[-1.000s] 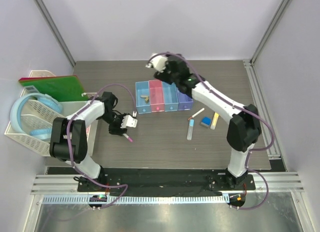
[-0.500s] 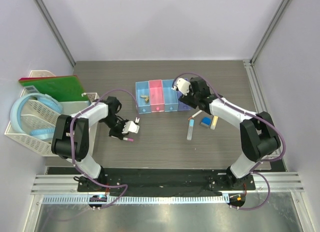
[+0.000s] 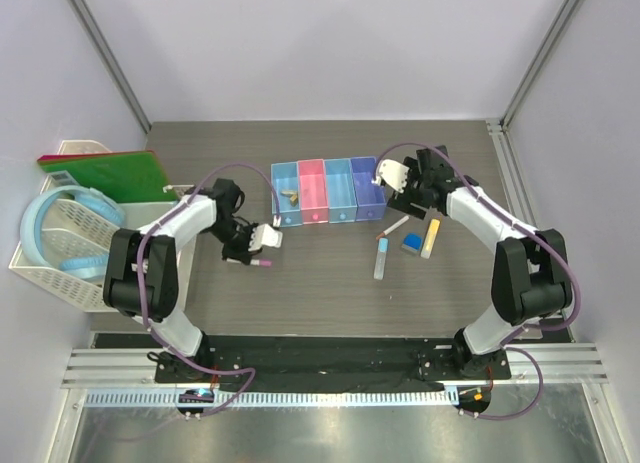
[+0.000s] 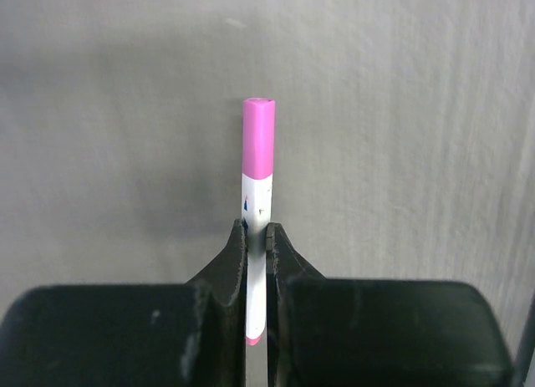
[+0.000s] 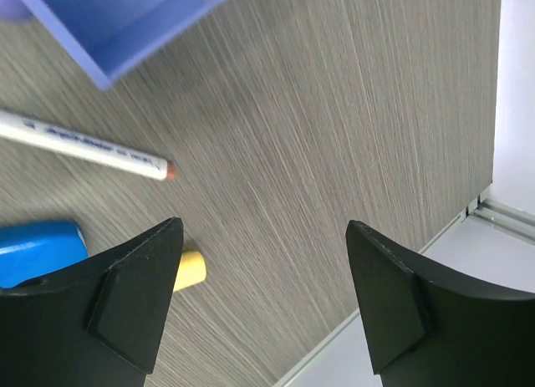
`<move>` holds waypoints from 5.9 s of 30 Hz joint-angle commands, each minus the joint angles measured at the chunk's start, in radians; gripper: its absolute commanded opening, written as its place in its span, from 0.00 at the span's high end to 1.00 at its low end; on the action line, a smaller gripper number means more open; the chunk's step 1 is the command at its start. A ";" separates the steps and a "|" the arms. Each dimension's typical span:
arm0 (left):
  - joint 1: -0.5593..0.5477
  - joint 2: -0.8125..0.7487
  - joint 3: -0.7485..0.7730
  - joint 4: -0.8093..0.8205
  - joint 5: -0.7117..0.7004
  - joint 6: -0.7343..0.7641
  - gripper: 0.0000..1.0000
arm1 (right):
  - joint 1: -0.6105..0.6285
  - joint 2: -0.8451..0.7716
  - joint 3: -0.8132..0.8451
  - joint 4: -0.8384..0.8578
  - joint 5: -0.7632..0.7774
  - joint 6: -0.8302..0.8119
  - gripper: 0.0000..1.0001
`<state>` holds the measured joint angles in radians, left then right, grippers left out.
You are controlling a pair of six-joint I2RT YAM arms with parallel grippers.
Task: Sort the stationery into containers
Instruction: Pick up the pen from the center of the board, then place the pen in the storage box, then pick up the pen from the center of the board.
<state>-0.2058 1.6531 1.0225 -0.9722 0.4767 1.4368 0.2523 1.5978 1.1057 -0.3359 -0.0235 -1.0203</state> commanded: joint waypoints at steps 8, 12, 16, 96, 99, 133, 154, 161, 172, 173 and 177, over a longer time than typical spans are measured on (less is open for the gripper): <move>-0.023 -0.023 0.272 0.334 0.198 -0.734 1.00 | -0.035 0.123 0.143 -0.215 -0.168 -0.227 0.11; -0.063 0.005 0.312 0.510 0.166 -0.988 1.00 | -0.035 0.177 0.149 -0.221 -0.191 -0.262 0.11; -0.107 0.048 0.382 0.631 0.120 -1.171 1.00 | -0.036 0.221 0.169 -0.226 -0.204 -0.271 0.11; -0.239 0.427 0.654 0.633 -0.282 -1.497 0.74 | 0.099 -0.253 0.095 -0.163 -0.314 0.129 0.89; -0.239 0.415 0.651 0.632 -0.276 -1.491 0.60 | 0.099 -0.242 0.111 -0.097 -0.325 0.221 0.90; -0.234 -0.455 -0.056 0.601 -0.323 -1.099 0.44 | 0.263 0.369 0.448 0.210 -0.564 0.828 0.91; -0.234 -0.529 -0.068 0.486 -0.273 -1.073 0.31 | 0.242 0.410 0.480 0.143 -0.541 0.750 0.35; -0.248 -0.460 -0.041 0.529 -0.234 -1.104 0.33 | 0.235 0.243 0.467 0.075 -0.425 0.723 0.29; -0.561 -0.009 0.154 0.572 -0.342 -1.150 0.36 | 0.035 -0.059 0.186 -0.061 -0.136 0.612 0.24; -0.579 0.028 0.206 0.564 -0.340 -1.155 0.35 | 0.010 -0.077 0.142 -0.071 -0.112 0.600 0.24; -0.642 0.174 0.339 0.521 -0.331 -1.171 0.35 | -0.091 -0.087 0.066 -0.086 -0.104 0.591 0.23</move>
<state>-0.8085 1.7454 1.2293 -0.4400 0.1558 0.2993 0.2230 1.5162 1.2385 -0.3542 -0.1890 -0.3946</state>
